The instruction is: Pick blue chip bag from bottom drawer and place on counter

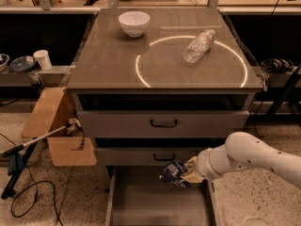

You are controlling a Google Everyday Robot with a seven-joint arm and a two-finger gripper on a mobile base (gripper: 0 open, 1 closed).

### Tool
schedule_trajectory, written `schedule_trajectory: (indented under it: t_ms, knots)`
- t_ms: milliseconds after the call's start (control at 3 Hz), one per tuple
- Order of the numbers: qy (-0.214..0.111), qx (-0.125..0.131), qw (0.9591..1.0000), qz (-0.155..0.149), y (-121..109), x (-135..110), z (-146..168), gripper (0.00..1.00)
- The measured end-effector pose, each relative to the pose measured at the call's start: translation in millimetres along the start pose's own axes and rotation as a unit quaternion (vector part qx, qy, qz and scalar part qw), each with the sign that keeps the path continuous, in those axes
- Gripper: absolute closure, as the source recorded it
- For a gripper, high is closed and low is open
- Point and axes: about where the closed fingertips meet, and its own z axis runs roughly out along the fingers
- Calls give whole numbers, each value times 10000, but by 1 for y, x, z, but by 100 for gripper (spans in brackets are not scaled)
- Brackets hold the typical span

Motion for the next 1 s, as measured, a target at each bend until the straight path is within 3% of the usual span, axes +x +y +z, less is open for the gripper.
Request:
schedule_trajectory:
  t_ms: [667,1000]
  knots:
    - [47,301,9992,-267,-6,-31,-34,100]
    - [47,301,9992,-267,-6,-31,-34,100]
